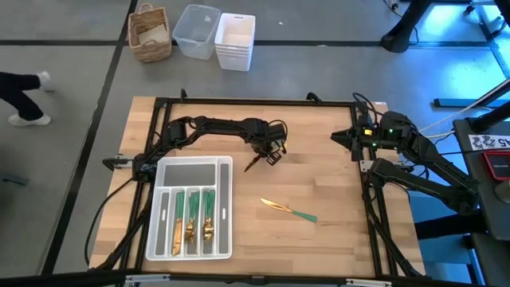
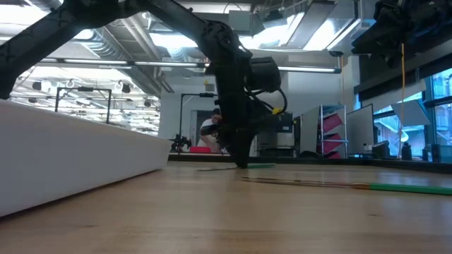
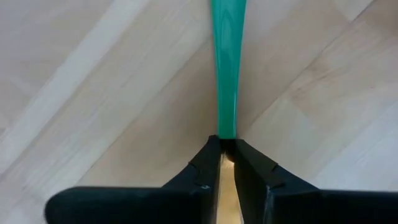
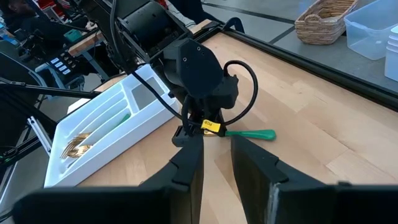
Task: Sort silverware
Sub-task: Put the green knife on the silverware tray
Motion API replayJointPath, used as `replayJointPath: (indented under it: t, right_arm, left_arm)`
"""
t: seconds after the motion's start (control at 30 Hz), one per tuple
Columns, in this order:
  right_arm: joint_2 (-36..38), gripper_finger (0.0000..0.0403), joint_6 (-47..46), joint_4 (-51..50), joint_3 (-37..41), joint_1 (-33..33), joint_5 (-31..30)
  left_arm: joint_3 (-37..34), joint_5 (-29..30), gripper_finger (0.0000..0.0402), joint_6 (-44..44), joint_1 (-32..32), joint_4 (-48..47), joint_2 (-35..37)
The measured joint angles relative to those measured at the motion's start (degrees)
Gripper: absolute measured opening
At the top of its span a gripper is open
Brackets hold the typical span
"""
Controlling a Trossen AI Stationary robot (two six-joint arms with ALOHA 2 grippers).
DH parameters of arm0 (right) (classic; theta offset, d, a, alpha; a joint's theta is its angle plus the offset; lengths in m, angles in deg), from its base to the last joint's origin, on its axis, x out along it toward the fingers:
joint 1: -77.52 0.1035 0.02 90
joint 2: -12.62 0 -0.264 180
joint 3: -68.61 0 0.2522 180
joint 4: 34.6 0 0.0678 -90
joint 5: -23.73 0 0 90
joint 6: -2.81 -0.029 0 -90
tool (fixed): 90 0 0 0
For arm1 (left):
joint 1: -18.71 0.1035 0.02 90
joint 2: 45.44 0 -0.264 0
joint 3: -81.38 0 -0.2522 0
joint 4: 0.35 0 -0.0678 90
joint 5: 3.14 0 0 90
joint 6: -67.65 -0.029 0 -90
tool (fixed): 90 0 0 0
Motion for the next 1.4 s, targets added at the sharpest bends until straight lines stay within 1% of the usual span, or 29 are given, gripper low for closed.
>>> replayJointPath:
  t: [0.1, 0.37, 0.53, 0.63, 0.73, 0.87, 0.97, 1.07, 1.17, 1.4]
  right_arm:
    - [0.0, 0.0083, 0.0, 0.0, 0.0, 0.0, 0.0]
    - [0.0, 0.0083, 0.0, 0.0, 0.0, 0.0, 0.0]
    - [0.0, 0.0083, 0.0, 0.0, 0.0, 0.0, 0.0]
    - [0.0, 0.0083, 0.0, 0.0, 0.0, 0.0, 0.0]
    - [0.0, 0.0083, 0.0, 0.0, 0.0, 0.0, 0.0]
    - [0.0, 0.0083, 0.0, 0.0, 0.0, 0.0, 0.0]
    - [0.0, 0.0083, 0.0, 0.0, 0.0, 0.0, 0.0]
    - [0.0, 0.0083, 0.0, 0.0, 0.0, 0.0, 0.0]
    - [0.0, 0.0083, 0.0, 0.0, 0.0, 0.0, 0.0]
    - [0.0, 0.0083, 0.0, 0.0, 0.0, 0.0, 0.0]
  left_arm:
    - [-0.2, -0.3, 0.0026, 0.0, 0.1, -0.1, 0.9]
    - [-0.4, -3.9, 0.0010, 0.5, 2.4, 0.6, 4.1]
    - [-0.3, -6.0, 0.0001, 0.6, 3.7, 1.2, 4.3]
    - [-0.2, -6.5, 0.0011, 0.5, 3.8, 2.2, 4.3]
    - [-0.2, -7.5, 0.0027, -2.3, 3.5, 3.0, 4.3]
    - [-0.2, -7.4, 0.0064, -5.9, 2.7, 3.0, 4.3]
    - [-0.2, -5.3, 0.0094, -7.1, 2.0, 3.1, 3.9]
    - [-0.2, -3.0, 0.0113, -7.1, 1.5, 3.0, 3.7]
    - [-0.1, -1.1, 0.0119, -7.1, 1.2, 2.7, 3.5]
    - [-0.1, -0.8, 0.0120, -7.6, 1.2, 2.1, 2.7]
